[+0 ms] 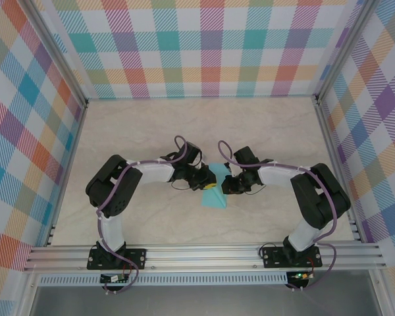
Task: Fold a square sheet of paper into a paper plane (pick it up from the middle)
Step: Fold the triangle a second time at the center of the table.
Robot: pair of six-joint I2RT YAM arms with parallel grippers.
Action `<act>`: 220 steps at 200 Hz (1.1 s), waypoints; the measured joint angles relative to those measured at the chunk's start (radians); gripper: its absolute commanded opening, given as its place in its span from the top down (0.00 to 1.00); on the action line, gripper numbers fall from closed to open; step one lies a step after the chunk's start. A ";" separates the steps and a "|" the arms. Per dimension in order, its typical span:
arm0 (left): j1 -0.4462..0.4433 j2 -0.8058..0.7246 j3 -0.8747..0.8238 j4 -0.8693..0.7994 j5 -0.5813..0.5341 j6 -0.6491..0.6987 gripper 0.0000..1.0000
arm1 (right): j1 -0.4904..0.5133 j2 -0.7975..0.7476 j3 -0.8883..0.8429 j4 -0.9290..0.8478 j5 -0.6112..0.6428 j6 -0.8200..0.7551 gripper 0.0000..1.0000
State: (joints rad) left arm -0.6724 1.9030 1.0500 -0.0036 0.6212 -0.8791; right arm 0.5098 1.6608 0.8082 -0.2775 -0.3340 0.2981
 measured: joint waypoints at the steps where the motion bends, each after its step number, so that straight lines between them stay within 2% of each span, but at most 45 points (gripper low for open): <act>1: 0.000 0.000 0.000 0.000 0.000 0.000 0.86 | 0.000 0.000 0.000 0.000 0.000 0.000 0.86; 108: 0.000 0.043 -0.014 0.008 -0.005 0.009 0.86 | 0.000 0.001 0.000 0.003 -0.002 0.006 0.83; 152: 0.000 0.043 -0.014 0.008 -0.005 0.013 0.86 | 0.000 -0.007 0.000 0.007 -0.016 0.030 0.70; 179: 0.000 0.044 -0.014 0.008 -0.004 0.016 0.87 | -0.001 -0.082 -0.022 0.008 -0.019 0.064 0.61; 220: 0.000 0.044 -0.014 0.008 -0.004 0.020 0.87 | -0.001 -0.154 -0.042 0.008 -0.046 0.123 0.58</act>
State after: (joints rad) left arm -0.6724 1.9469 1.0355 0.0048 0.6174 -0.8593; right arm 0.5091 1.5066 0.7662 -0.2691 -0.3801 0.4210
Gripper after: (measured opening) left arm 0.135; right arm 0.416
